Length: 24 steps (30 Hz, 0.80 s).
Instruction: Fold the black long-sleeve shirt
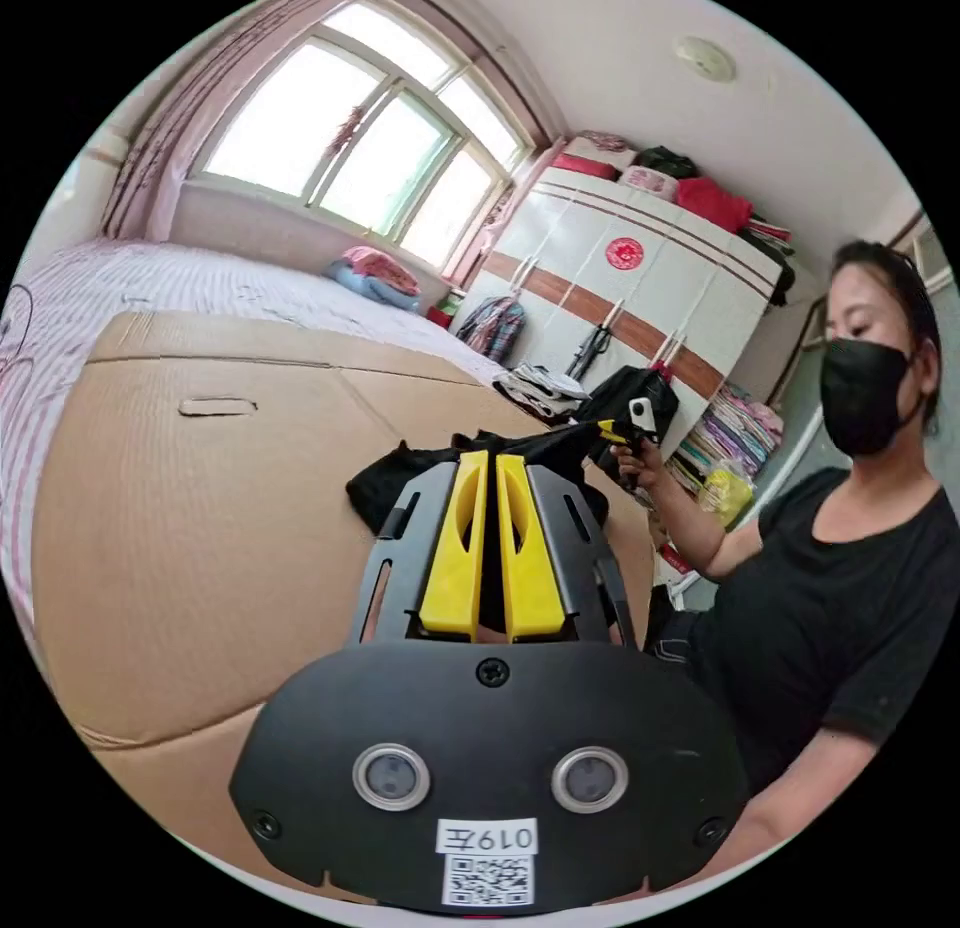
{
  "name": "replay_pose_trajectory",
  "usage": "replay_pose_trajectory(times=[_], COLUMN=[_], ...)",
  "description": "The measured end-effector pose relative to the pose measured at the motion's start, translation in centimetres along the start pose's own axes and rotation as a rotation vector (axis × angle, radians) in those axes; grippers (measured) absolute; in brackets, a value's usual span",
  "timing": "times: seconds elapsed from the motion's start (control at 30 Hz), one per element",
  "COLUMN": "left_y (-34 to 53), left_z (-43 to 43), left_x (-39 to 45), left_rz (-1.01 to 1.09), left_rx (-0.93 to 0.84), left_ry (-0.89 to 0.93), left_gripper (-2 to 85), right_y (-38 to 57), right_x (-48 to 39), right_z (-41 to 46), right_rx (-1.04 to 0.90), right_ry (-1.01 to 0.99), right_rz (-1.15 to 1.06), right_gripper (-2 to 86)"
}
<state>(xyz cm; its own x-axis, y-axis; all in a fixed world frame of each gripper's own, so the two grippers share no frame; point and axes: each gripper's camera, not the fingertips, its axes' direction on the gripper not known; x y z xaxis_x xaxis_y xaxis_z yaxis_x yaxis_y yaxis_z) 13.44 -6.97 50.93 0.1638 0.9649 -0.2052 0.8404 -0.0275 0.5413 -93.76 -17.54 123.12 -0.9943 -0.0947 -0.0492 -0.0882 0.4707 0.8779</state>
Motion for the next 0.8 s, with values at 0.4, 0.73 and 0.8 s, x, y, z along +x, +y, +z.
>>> replay_pose_trajectory(times=[0.4,0.73,0.8], left_y=[6.2,5.6,5.8], left_z=[-7.0,-6.0,-5.8], left_x=[11.1,16.3,17.0], left_rz=[0.313,0.419,0.418], left_rx=[-0.053,-0.159,-0.174], left_ry=[0.347,0.411,0.407], left_gripper=[0.9,0.9,1.0], right_y=[11.5,11.4,11.3], right_x=[-8.3,-13.3,-14.2], right_z=[-4.4,-1.8,-1.1], right_rx=[-0.045,-0.163,-0.178], right_ry=[-0.229,-0.312,-0.300], right_rz=[-0.238,-0.373,-0.371], right_gripper=[0.2,0.2,0.3])
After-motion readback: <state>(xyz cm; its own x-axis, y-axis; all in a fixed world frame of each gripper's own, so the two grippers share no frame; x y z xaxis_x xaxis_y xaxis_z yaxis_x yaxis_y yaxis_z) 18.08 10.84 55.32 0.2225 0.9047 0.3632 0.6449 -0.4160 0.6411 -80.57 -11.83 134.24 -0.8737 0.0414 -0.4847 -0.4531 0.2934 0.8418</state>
